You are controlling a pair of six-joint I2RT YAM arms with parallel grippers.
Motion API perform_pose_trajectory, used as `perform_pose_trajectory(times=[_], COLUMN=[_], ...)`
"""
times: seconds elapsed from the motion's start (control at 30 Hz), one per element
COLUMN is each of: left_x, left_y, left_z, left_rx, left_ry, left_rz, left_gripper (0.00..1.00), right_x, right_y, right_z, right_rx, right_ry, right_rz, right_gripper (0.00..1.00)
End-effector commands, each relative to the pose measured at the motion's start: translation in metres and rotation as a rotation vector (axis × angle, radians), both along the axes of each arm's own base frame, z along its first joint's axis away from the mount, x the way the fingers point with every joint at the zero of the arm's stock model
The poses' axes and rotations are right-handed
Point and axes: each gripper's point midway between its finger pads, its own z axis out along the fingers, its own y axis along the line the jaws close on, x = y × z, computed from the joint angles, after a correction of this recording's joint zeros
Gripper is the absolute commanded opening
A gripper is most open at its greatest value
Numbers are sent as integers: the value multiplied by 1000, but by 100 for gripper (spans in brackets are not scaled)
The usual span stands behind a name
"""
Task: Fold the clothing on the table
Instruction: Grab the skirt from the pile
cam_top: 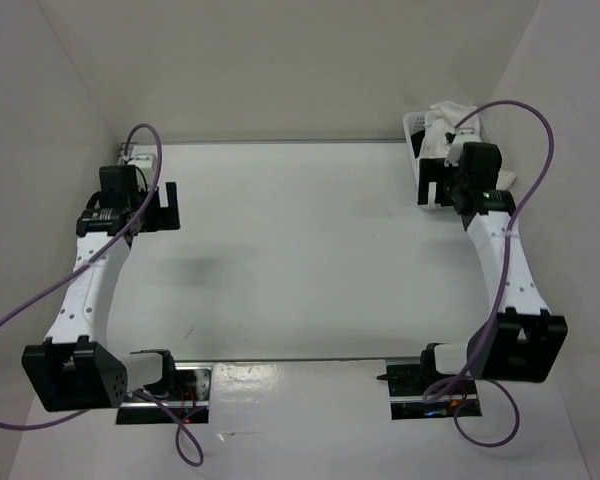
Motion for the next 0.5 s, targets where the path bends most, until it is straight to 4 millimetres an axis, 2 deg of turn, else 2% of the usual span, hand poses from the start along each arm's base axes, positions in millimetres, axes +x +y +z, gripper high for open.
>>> perform_pose_trajectory(times=[0.0,0.03,0.1,0.13,0.2,0.3,0.33,0.37,0.43,0.47], left_x=[-1,-3,-10,-11,-20,-34,-37,-41,-43,-41], left_y=[-19,-20,-22,-24,-28,-29,-30,-30,-29,-28], left_z=[45,46,59,65,74,85,93,98,100,98], left_rx=[-34,-31,-29,-23,-9,5,10,15,21,20], left_ry=[-191,-211,-274,-309,-373,-455,-485,-514,-523,-514], left_rz=[-102,-103,-113,-132,-162,-164,-165,-166,-158,-158], left_gripper=[100,100,100,100,100,100,100,100,100,100], right_x=[50,71,87,104,124,141,147,152,158,160], right_y=[-24,-27,-33,-35,-45,-54,-55,-59,-71,-71], right_z=[24,19,8,1,-13,-25,-22,-34,-35,-44], right_rx=[-119,-123,-139,-138,-172,-184,-184,-168,-159,-158], right_ry=[-77,-58,-13,2,33,59,53,72,60,79], right_rz=[-71,-78,-101,-100,-132,-157,-157,-164,-192,-191], right_gripper=[99,99,99,99,99,99,99,99,99,99])
